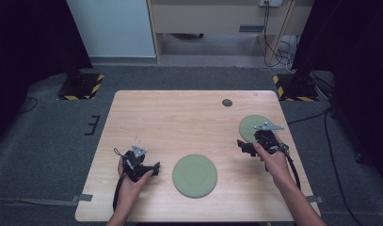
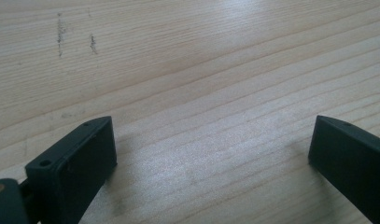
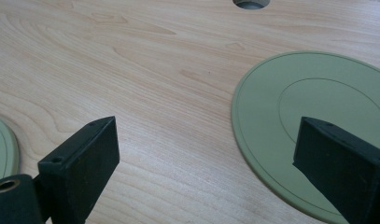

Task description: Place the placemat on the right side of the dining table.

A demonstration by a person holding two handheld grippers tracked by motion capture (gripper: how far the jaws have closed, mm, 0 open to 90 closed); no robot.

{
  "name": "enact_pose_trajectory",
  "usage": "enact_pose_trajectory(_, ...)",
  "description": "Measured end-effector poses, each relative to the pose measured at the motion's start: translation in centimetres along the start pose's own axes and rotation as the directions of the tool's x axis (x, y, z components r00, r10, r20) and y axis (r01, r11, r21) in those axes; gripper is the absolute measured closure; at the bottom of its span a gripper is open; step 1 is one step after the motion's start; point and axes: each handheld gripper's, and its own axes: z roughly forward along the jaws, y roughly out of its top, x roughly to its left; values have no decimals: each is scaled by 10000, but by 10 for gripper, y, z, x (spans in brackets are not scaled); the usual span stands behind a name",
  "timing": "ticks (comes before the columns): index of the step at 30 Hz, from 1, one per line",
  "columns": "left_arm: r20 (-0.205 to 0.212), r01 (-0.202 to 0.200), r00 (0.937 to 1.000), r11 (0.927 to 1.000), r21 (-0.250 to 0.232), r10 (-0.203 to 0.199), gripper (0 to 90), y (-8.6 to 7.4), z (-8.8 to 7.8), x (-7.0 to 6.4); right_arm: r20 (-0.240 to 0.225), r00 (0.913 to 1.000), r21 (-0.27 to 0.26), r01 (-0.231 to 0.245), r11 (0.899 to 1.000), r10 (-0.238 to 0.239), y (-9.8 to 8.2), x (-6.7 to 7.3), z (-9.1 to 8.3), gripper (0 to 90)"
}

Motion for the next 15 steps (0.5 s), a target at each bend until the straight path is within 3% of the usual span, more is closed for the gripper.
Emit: enact_pose_trajectory(15,60,-68,10000,10000,-1,68,3,0,0,-1,-185,9997,419,196,9989,-188,-8,15,13,72)
